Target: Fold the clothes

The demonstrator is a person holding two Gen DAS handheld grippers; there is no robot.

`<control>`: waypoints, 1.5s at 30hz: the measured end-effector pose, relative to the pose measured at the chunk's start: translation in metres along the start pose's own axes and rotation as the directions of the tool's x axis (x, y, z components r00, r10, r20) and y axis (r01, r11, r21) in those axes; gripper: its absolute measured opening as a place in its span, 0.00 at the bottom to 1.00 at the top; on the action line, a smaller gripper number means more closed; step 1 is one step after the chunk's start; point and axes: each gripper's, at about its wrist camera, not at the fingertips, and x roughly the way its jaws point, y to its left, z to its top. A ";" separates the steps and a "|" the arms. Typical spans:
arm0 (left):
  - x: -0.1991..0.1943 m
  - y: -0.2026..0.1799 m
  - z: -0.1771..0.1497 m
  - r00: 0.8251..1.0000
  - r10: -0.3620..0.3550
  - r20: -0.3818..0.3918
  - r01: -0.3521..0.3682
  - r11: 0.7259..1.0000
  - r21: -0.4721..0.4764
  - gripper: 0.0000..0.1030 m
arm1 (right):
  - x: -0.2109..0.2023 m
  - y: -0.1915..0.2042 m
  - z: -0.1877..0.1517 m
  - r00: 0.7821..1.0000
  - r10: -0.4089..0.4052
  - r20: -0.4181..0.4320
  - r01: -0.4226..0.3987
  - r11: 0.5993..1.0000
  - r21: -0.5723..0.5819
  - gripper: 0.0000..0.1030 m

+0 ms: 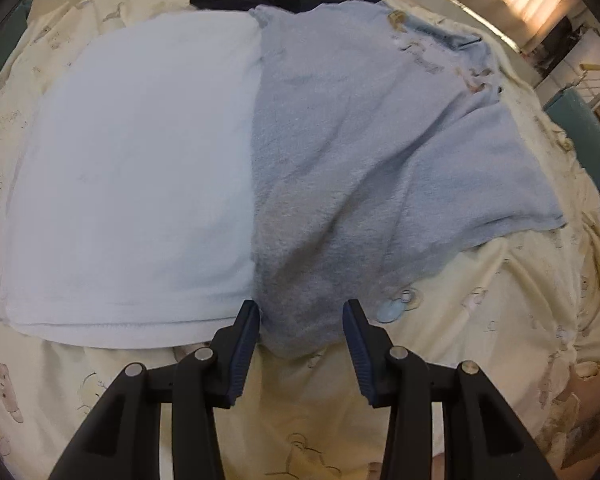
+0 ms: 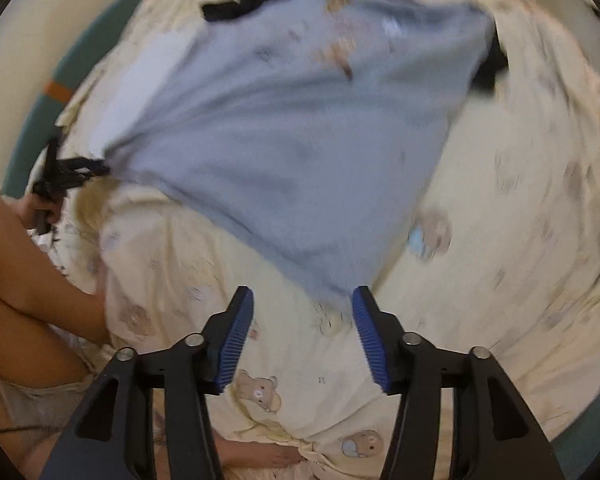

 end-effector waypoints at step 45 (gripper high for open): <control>-0.011 -0.018 -0.010 1.000 0.010 -0.011 -0.010 1.000 -0.015 0.43 | 0.074 -0.002 -0.042 0.963 -0.174 0.207 0.200 0.974 -0.108 0.78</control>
